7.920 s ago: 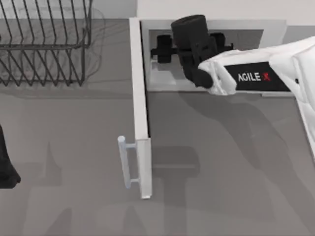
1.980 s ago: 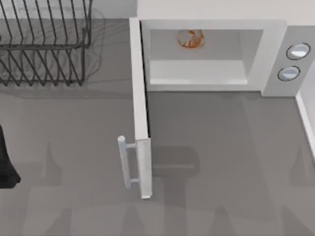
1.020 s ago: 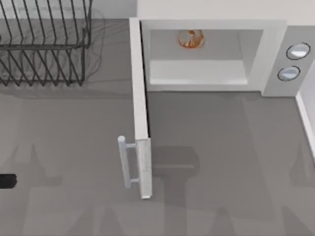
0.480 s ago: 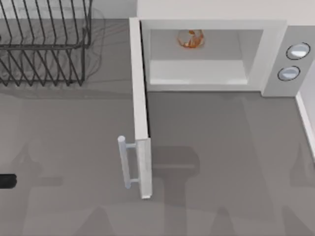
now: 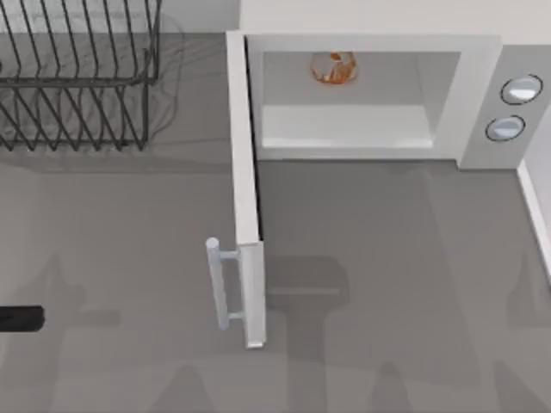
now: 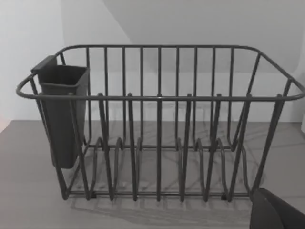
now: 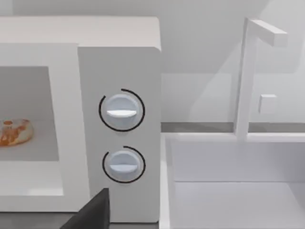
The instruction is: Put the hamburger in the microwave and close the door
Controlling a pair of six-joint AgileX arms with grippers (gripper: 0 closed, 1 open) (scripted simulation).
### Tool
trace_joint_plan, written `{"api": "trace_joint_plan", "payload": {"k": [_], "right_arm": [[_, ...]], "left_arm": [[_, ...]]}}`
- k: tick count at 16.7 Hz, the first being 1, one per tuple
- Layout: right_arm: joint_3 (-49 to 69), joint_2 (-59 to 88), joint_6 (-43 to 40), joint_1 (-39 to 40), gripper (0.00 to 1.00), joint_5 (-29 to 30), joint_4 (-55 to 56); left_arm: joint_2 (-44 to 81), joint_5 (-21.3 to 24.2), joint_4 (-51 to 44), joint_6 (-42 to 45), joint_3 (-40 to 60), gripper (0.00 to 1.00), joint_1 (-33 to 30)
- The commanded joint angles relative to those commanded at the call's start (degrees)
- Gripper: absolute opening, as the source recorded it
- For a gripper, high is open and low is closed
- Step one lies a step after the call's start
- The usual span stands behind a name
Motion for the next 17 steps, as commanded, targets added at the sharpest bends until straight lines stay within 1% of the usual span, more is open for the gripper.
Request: {"api": "trace_joint_plan", "payload": {"k": [2,5,6,11,17], "right_arm": [[0.0,0.0,0.0,0.0,1.0,0.0,0.0],[0.0,0.0,0.0,0.0,1.0,0.0,0.0],[0.0,0.0,0.0,0.0,1.0,0.0,0.0],[0.0,0.0,0.0,0.0,1.0,0.0,0.0],[0.0,0.0,0.0,0.0,1.0,0.0,0.0]], "left_arm": [[-0.3,-5.0,-0.6,0.0,0.4,0.0,-5.0],[-0.6,-9.9,-1.3,0.0,0.7,0.0,-9.9],[-0.7,-10.5,-1.4,0.0,0.8,0.0,-10.6],[-0.6,-10.6,-1.2,0.0,0.3,0.0,-10.6],[-2.2,-11.6,1.2,-0.1,-3.8,0.0,-11.5]]}}
